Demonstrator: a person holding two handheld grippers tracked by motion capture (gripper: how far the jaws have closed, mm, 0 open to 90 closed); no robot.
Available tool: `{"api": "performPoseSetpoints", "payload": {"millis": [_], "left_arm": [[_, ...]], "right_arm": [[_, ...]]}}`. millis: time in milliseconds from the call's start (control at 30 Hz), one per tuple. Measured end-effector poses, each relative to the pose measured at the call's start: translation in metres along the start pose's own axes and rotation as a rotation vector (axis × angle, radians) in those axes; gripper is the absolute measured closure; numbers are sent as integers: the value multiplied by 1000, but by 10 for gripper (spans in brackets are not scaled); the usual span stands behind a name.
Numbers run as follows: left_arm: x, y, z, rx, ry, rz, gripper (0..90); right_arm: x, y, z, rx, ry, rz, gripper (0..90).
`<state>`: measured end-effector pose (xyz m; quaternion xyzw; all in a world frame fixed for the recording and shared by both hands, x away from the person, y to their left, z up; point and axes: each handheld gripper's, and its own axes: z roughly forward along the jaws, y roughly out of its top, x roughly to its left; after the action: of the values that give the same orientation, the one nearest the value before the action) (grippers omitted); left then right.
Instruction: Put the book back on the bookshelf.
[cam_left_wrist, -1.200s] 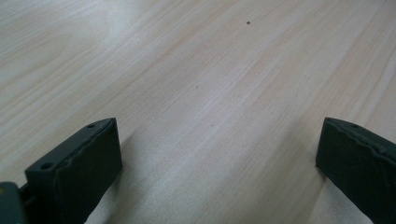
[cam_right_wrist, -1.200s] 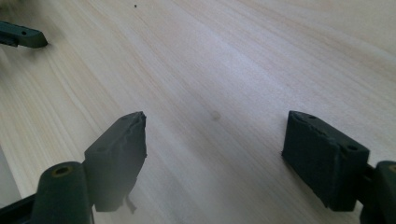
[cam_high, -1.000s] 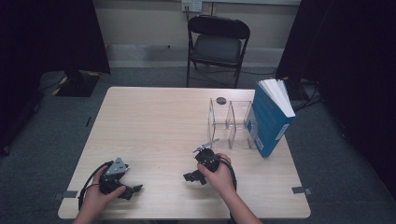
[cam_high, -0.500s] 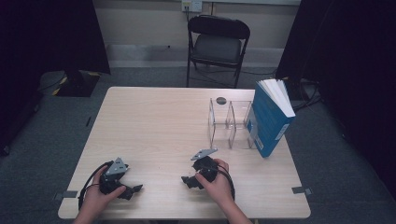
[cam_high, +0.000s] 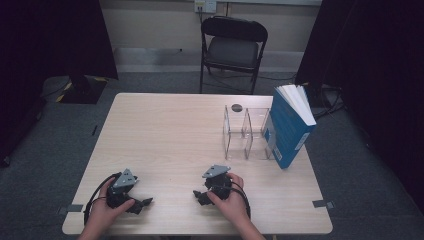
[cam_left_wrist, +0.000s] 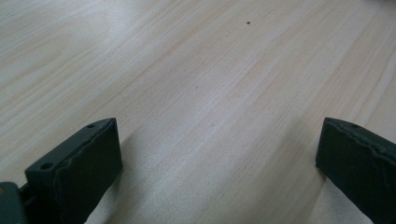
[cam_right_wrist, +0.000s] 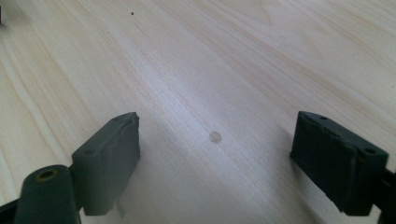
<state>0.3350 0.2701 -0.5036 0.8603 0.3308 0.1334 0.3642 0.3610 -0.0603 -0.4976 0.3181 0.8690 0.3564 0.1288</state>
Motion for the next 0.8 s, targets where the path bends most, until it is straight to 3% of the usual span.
{"api": "performPoseSetpoints", "payload": {"millis": [200,800], "left_arm": [[0,0,0,-1,0,0,0],[0,0,-1,11,2,2,0]], "right_arm": [[1,-4,2,-45,-2,-6,137],[1,-4,2,-41,-6,-10,132]]}}
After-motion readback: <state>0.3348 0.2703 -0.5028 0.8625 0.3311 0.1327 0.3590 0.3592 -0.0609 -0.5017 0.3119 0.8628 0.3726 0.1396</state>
